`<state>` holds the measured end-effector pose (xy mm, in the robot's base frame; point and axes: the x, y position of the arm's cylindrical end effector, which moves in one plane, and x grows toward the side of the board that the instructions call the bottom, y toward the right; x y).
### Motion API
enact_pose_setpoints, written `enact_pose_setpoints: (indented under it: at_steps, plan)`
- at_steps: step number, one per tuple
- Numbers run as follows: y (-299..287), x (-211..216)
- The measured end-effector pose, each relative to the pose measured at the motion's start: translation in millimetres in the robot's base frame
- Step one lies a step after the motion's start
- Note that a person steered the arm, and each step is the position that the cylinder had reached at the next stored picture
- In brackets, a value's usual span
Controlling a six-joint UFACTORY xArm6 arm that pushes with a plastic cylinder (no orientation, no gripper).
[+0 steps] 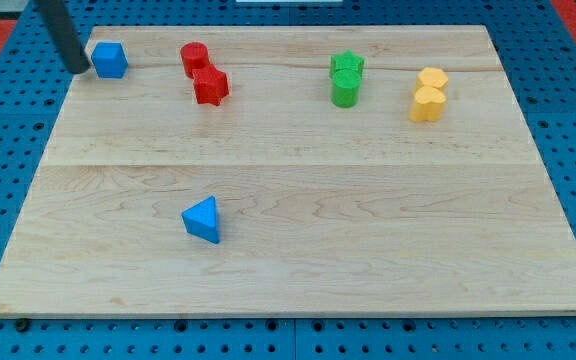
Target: Push the red circle diagnol to the green circle
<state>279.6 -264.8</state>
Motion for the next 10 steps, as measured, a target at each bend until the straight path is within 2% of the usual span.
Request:
enact_pose_setpoints:
  at_steps: [1,3,4,5,6,7,8,10]
  plan:
    - [20.2,-18.9]
    - [15.2,-23.9]
    - [15.2,-0.5]
    - [15.2,42.0]
    - [20.8,54.7]
    - [65.4,52.4]
    - [74.0,39.6]
    - [107.5,-14.3]
